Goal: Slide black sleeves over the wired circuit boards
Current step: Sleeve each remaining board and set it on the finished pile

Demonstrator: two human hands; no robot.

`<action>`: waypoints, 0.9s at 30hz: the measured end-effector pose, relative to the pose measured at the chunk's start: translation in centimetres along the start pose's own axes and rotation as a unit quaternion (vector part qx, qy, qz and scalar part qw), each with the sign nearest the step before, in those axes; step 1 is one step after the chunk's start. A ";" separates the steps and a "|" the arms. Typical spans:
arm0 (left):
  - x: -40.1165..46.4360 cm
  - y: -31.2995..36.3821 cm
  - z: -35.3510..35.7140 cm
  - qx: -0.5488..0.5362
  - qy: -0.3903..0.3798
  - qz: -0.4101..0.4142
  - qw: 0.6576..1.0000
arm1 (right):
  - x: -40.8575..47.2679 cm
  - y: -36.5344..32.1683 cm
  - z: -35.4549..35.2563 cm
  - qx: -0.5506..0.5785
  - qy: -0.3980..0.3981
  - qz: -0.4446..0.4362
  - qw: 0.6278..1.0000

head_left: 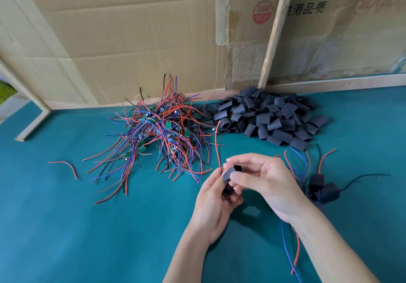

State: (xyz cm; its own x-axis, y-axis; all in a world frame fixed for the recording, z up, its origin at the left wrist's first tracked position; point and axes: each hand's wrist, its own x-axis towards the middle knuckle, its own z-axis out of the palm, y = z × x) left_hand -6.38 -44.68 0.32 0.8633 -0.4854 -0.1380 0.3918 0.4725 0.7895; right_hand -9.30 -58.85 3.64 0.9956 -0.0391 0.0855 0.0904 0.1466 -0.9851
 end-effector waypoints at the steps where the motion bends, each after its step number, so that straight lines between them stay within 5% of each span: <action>1: 0.0 -0.1 -0.1 0.014 -0.004 -0.001 1.000 | 0.1 -0.1 -0.1 0.021 0.021 -0.002 1.000; 9: -0.1 -0.9 -0.7 0.169 -0.080 0.028 0.982 | 0.8 -1.1 -3.4 0.275 0.270 0.034 0.922; 27: -0.1 -0.3 -0.4 0.222 -0.111 0.010 0.969 | 0.5 -1.9 -3.3 0.367 0.158 -0.003 0.917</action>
State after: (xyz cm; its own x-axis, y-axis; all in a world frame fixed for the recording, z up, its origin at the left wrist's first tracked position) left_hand -6.49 -44.50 -0.11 0.7604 -0.6489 -0.0260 0.1571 0.1449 0.9769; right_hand -9.05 -62.46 5.10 0.9486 -0.3082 -0.0714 0.2031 0.7664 -0.6095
